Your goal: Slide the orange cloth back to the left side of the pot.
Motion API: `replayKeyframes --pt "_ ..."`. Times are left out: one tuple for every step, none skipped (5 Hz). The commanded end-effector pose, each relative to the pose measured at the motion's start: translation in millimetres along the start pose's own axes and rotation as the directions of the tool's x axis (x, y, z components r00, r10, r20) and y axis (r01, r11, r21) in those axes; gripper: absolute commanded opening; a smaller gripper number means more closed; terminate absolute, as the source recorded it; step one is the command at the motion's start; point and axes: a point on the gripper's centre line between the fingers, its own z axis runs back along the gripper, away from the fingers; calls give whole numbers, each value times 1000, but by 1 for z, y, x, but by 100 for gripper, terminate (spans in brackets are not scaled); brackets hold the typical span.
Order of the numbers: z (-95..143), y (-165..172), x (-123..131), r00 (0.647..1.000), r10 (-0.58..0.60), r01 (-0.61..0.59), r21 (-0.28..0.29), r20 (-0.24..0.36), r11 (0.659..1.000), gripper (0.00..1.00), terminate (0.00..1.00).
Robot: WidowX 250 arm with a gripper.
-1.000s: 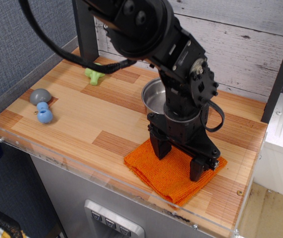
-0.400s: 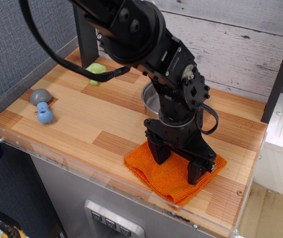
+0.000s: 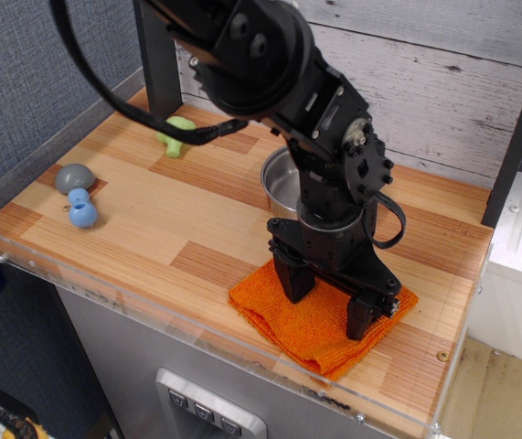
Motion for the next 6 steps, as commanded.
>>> replayKeyframes --pt "-6 42 -17 994 99 -97 47 -51 994 100 0" --pt "-5 61 -17 990 134 -131 60 -52 990 100 0" --pt "-2 87 -20 982 185 -181 74 -46 981 100 0" --pt "-2 112 -27 971 236 -232 80 -49 969 100 0" --pt "-2 138 -33 958 284 -279 89 -46 956 100 0" --pt "-1 158 -29 952 306 -301 104 -34 948 100 0"
